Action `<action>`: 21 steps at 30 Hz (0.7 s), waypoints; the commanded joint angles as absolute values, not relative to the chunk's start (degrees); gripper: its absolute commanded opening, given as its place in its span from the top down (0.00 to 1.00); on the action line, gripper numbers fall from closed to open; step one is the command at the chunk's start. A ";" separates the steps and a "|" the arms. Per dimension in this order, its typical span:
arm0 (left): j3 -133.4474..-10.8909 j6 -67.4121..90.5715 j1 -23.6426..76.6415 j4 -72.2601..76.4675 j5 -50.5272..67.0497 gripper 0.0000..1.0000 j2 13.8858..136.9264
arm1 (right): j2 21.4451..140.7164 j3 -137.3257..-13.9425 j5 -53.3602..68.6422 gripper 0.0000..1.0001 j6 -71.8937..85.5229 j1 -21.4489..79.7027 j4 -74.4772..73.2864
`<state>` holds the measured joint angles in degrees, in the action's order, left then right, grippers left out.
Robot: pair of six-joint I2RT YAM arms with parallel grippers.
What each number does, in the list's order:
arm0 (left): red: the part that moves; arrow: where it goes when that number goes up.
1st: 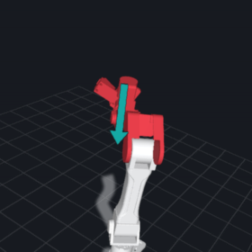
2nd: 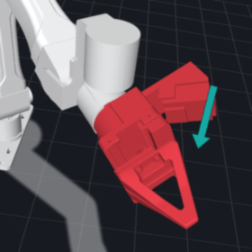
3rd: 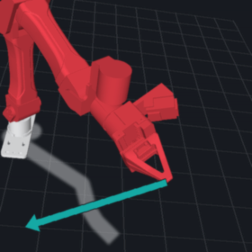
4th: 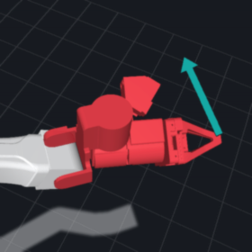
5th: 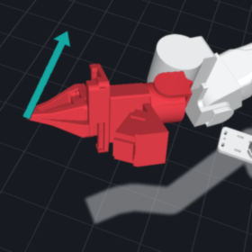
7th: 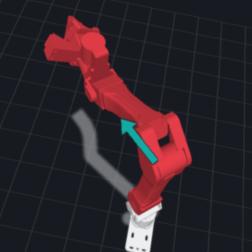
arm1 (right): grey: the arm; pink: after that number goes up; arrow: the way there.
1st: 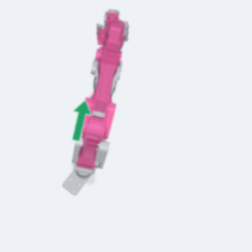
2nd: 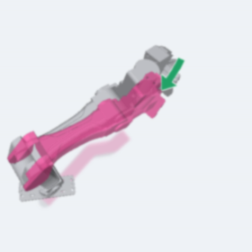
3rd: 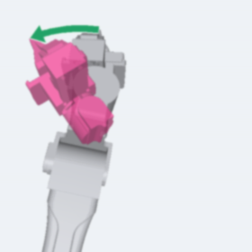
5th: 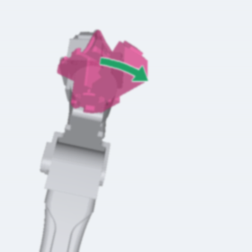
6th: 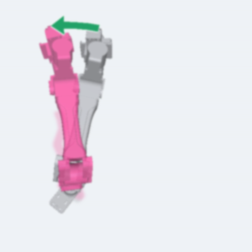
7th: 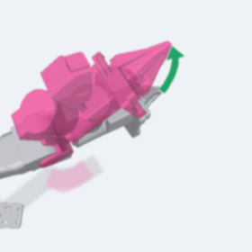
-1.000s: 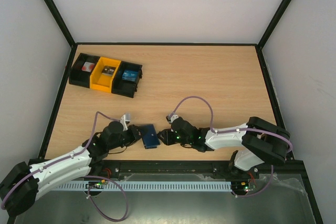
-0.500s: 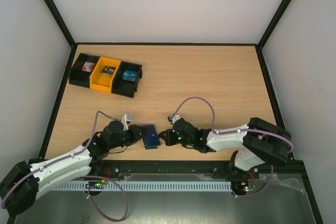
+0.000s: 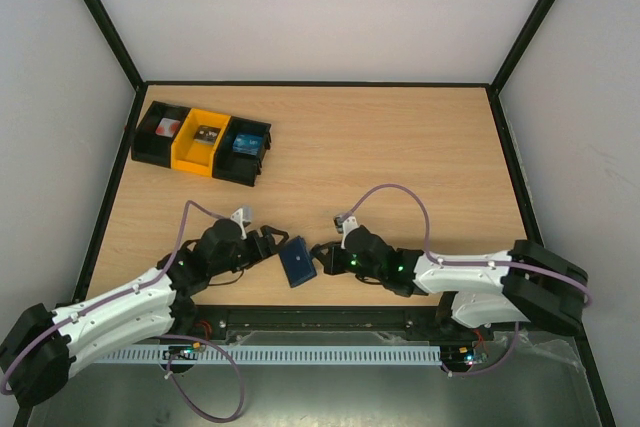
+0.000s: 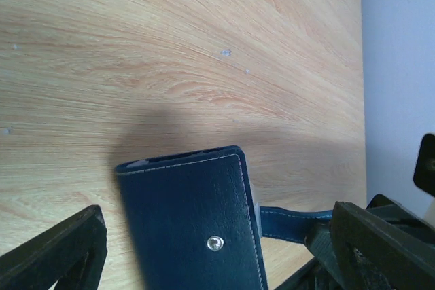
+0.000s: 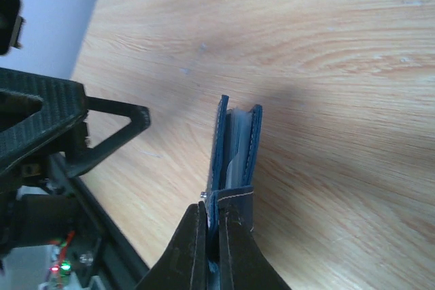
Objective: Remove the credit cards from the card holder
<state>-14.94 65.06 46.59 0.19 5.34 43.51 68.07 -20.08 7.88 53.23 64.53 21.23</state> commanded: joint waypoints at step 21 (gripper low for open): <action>-10.75 64.49 46.49 2.60 9.70 0.27 43.37 | 62.71 -16.43 4.93 0.98 59.28 64.51 23.42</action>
